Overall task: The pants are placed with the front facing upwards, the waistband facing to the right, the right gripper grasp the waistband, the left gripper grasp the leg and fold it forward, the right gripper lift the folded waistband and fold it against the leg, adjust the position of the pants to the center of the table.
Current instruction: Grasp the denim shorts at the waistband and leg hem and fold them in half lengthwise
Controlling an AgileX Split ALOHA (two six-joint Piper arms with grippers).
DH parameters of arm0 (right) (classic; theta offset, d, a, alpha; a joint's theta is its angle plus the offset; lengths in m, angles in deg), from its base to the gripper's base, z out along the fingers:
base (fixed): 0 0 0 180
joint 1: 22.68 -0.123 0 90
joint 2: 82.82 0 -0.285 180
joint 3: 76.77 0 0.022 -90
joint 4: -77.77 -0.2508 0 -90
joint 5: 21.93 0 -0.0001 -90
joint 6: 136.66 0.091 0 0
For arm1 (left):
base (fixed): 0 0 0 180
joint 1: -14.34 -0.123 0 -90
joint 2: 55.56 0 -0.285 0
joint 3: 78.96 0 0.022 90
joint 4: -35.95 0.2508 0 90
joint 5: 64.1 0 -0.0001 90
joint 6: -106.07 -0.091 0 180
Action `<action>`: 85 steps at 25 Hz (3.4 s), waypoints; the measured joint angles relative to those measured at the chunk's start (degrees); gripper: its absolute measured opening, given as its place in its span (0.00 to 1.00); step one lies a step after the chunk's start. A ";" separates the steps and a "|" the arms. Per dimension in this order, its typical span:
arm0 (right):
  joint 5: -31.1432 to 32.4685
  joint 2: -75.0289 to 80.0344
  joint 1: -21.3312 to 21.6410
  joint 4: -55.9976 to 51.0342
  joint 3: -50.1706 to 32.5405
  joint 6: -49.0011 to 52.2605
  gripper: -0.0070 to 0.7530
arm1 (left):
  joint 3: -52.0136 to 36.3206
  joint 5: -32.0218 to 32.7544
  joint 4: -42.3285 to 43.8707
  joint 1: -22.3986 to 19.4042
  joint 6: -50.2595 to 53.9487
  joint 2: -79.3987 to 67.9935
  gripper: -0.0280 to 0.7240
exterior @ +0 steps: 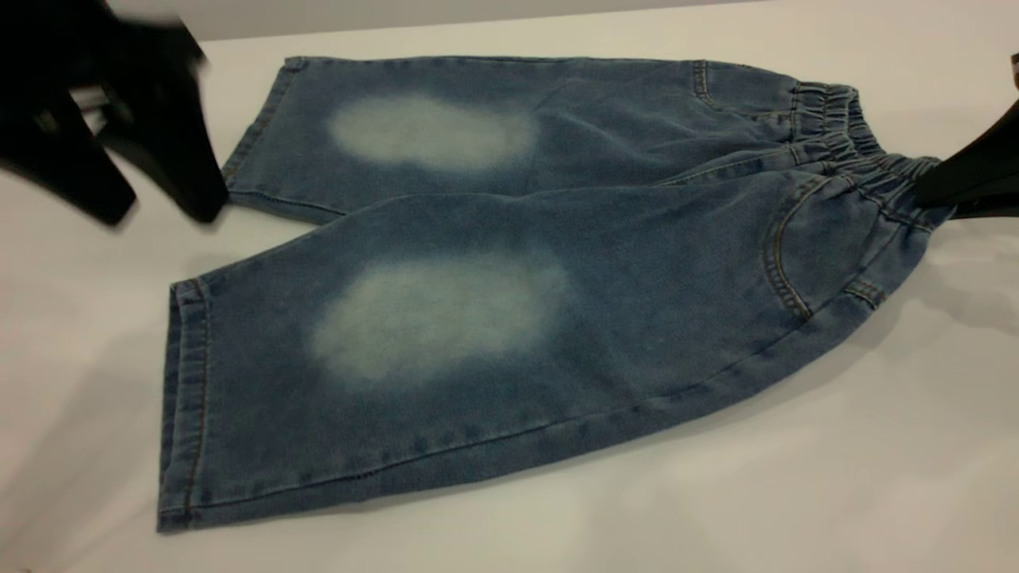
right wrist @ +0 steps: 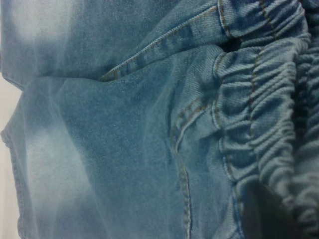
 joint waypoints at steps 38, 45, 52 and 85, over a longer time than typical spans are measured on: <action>-0.41 0.05 0.00 -0.18 0.00 -0.22 0.05 | -18.40 -25.74 -0.21 4.14 0.50 -13.35 0.74; -0.41 0.05 0.00 -0.23 0.00 -0.22 0.05 | -18.29 -28.01 -0.54 6.85 -0.04 -14.72 0.74; -0.41 0.05 0.00 -0.23 0.00 -0.22 0.05 | -18.15 -28.11 -1.13 6.97 0.27 -16.19 0.74; 0.13 0.05 0.00 -0.47 0.00 -0.40 0.05 | -18.41 -25.99 -4.82 7.03 0.21 -1.40 0.09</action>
